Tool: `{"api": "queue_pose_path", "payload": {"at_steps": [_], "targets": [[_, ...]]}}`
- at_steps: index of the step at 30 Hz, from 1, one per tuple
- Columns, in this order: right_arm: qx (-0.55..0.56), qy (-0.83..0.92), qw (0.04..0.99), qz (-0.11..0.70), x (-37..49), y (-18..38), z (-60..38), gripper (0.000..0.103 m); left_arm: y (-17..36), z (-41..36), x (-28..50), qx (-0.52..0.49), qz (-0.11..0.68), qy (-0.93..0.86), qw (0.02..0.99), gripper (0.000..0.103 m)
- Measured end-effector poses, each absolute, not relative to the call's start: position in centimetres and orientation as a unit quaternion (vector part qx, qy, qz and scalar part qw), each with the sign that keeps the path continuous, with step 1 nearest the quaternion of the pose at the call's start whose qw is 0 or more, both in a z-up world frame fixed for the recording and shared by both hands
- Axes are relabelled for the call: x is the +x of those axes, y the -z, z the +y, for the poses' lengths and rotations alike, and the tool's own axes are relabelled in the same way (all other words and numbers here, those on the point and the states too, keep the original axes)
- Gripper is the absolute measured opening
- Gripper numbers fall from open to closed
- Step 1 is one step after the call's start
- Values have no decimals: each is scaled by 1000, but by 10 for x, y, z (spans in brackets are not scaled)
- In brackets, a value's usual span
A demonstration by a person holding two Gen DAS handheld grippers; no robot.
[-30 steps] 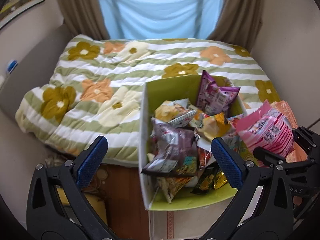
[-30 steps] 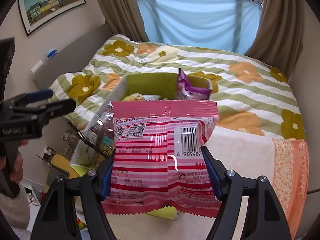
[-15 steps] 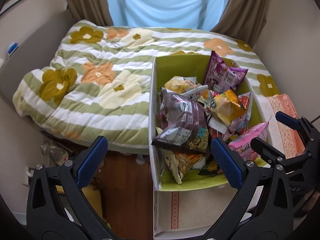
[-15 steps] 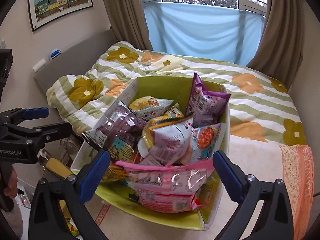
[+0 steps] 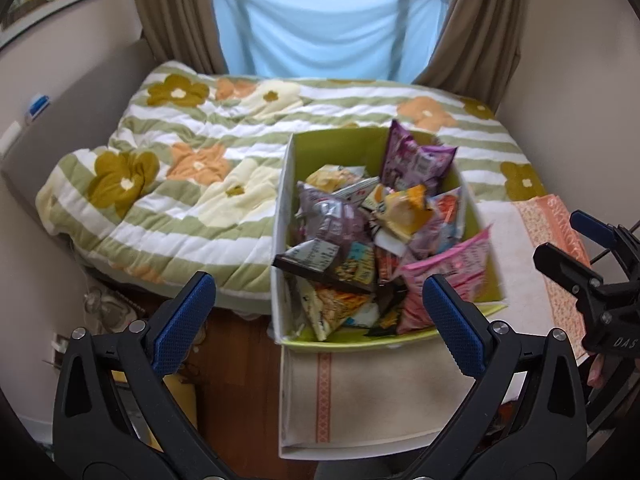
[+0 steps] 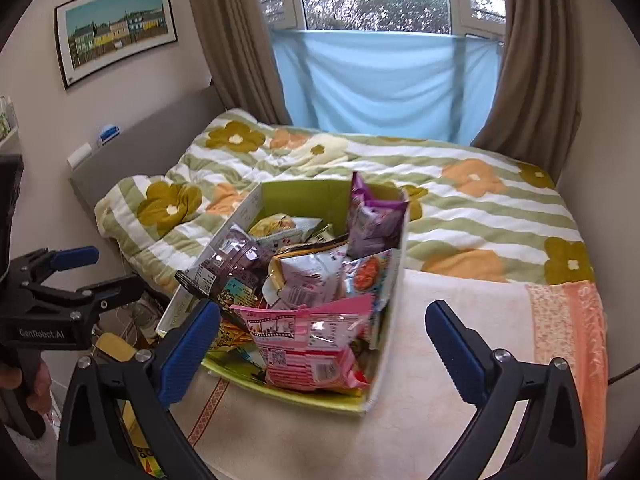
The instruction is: Organize snacks
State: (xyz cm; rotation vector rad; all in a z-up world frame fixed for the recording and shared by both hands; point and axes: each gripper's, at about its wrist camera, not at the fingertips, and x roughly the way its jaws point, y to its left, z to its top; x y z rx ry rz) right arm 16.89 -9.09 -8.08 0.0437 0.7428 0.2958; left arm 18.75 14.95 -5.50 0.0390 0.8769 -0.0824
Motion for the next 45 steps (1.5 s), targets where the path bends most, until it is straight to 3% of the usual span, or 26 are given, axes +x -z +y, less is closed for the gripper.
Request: {"api": "queue_pose_path", "payload": {"at_steps": [10,20,45], "targets": [[23,-65,951,303,70,19,-173,102,-4,78,73,6,331,48,942,103],[49,-16,947,316,-4,25,-224,102,-14,32,-15,5,285,46,957,103],[34,20,960,278,-46,19,-242,102,-12,-3,-46,37,277,51,959,103]]}}
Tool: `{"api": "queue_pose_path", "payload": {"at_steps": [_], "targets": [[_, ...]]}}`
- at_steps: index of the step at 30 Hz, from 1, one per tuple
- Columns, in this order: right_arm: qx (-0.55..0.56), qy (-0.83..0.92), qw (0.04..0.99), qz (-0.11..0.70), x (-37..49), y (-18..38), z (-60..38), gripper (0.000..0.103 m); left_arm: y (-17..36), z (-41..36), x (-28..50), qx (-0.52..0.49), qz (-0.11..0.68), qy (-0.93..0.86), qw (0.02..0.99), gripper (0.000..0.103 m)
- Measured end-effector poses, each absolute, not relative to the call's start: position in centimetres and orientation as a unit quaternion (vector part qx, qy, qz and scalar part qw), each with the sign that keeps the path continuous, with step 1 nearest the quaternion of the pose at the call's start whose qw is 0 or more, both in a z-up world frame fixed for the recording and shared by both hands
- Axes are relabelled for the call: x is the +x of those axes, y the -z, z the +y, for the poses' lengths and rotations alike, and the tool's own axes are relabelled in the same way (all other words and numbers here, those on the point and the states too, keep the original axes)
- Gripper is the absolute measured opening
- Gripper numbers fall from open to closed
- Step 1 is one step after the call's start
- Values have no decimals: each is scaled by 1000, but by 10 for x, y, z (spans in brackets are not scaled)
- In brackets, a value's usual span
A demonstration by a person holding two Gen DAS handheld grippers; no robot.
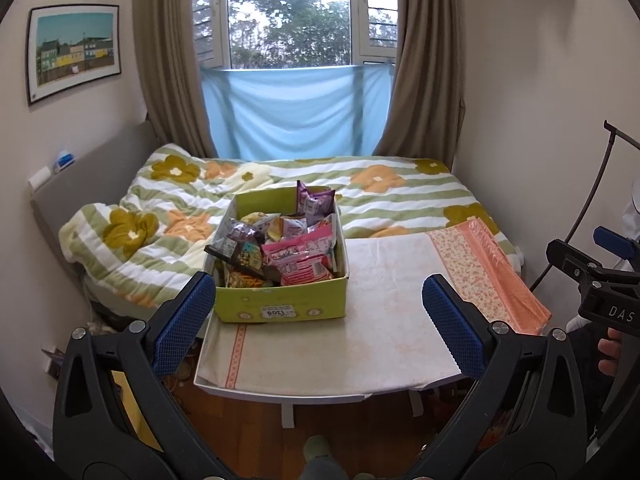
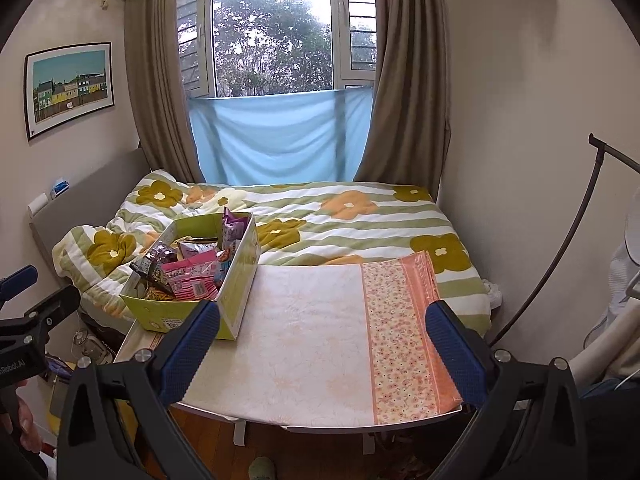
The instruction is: Organize snacks
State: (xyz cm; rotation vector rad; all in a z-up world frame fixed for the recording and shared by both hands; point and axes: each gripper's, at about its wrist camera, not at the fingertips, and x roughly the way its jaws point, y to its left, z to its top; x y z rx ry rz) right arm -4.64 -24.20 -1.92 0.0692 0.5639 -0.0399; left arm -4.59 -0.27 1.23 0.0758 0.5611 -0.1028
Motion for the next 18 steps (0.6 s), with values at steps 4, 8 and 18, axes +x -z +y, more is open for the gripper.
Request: {"api": "queue_pose_path", "payload": {"at_steps": [4,8,18], "targets": [[31,20,960,278,-46,18,-240,102,-12,-2,-45,37,277,52,959,103],[31,22,960,276,-46,18,-239,102,-12,-2,-44,38,278,52,958,103],[30,30,960,278,-45,17,-235,102,-10,0,-44,39,279,52,958,103]]}}
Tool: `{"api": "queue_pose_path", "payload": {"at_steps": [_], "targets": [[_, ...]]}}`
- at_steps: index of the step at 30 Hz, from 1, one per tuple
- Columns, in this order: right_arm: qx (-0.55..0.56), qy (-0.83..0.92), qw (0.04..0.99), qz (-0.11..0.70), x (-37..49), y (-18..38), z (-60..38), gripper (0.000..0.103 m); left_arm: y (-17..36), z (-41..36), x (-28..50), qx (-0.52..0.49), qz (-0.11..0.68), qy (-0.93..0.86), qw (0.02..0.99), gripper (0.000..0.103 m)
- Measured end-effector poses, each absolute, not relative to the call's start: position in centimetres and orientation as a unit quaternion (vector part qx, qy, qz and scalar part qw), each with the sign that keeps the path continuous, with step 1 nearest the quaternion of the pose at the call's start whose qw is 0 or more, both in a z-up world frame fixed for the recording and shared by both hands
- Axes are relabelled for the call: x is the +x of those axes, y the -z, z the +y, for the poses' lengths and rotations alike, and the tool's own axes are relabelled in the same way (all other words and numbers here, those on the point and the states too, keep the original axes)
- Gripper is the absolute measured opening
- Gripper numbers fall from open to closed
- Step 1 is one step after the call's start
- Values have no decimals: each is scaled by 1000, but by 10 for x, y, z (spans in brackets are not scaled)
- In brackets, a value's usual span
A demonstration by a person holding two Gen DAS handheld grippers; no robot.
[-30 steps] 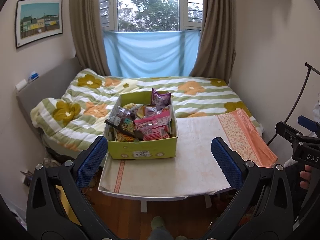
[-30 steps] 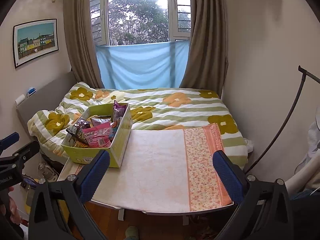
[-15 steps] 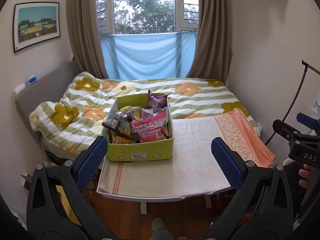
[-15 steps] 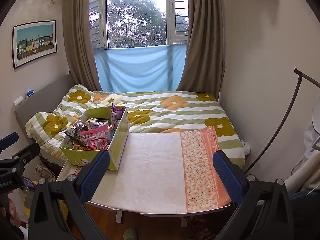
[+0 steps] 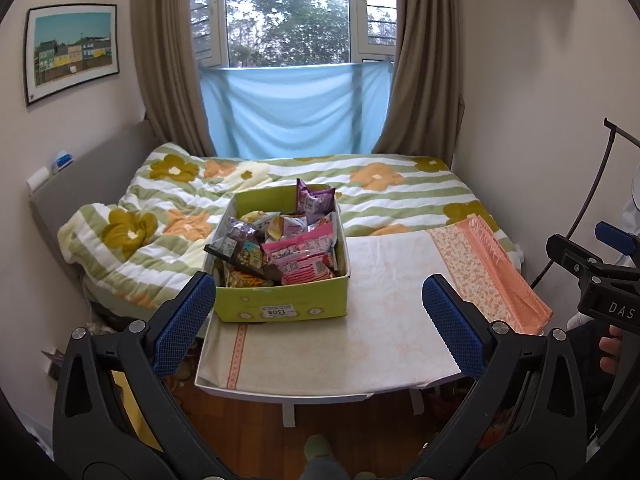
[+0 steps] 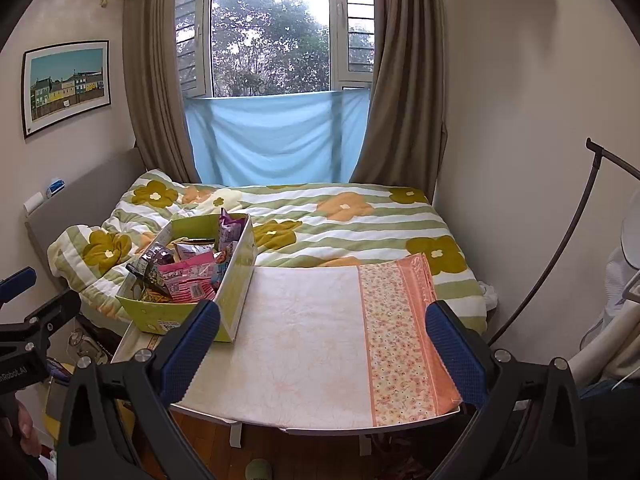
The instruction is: Organize snacks
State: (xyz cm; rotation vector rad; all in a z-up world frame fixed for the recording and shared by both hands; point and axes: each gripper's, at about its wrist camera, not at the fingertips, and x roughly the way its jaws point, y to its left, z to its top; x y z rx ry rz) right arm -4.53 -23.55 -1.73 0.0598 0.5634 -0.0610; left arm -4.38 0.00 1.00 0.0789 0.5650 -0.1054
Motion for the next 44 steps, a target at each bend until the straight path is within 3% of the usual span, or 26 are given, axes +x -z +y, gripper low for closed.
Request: {"api": "queue_pose_path", "payload": {"at_steps": [44], "targets": [[21,28,960,278,-44,14,-219,102,-11,31,-53,25,262,45,964,103]]}}
